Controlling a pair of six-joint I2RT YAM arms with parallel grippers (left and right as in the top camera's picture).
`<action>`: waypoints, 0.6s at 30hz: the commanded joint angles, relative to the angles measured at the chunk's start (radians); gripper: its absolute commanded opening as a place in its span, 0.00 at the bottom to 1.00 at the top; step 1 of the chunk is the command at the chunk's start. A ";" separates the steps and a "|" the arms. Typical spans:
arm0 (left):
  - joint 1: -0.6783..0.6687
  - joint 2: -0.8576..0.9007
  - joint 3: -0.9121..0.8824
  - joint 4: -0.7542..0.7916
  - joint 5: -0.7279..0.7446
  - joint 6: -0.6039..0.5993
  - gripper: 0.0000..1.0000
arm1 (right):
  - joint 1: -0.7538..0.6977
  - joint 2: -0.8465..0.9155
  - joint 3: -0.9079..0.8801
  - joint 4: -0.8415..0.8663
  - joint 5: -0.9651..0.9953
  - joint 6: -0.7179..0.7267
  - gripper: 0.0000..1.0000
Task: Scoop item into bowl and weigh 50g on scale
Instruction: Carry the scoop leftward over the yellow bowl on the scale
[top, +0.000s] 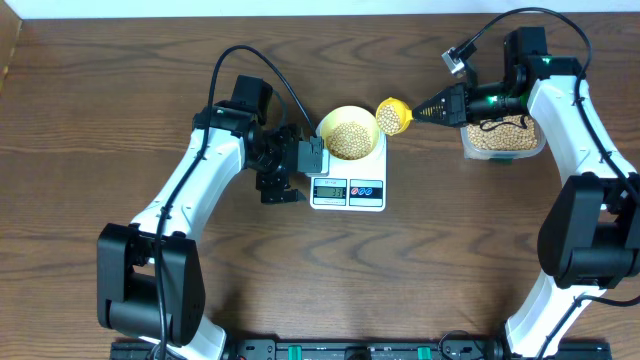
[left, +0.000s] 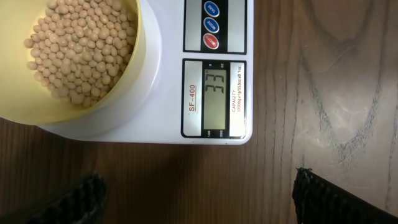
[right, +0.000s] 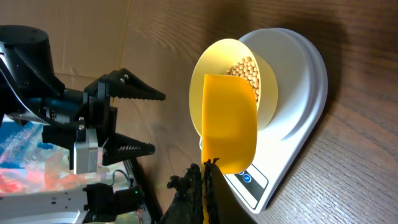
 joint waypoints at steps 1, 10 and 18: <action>-0.002 0.005 -0.008 -0.005 0.016 0.007 0.98 | 0.015 0.009 -0.005 0.003 -0.035 0.003 0.01; -0.002 0.005 -0.008 -0.005 0.016 0.007 0.98 | 0.048 0.009 -0.005 0.011 -0.035 0.003 0.01; -0.002 0.005 -0.008 -0.005 0.016 0.007 0.97 | 0.089 0.009 -0.005 0.031 -0.035 0.003 0.01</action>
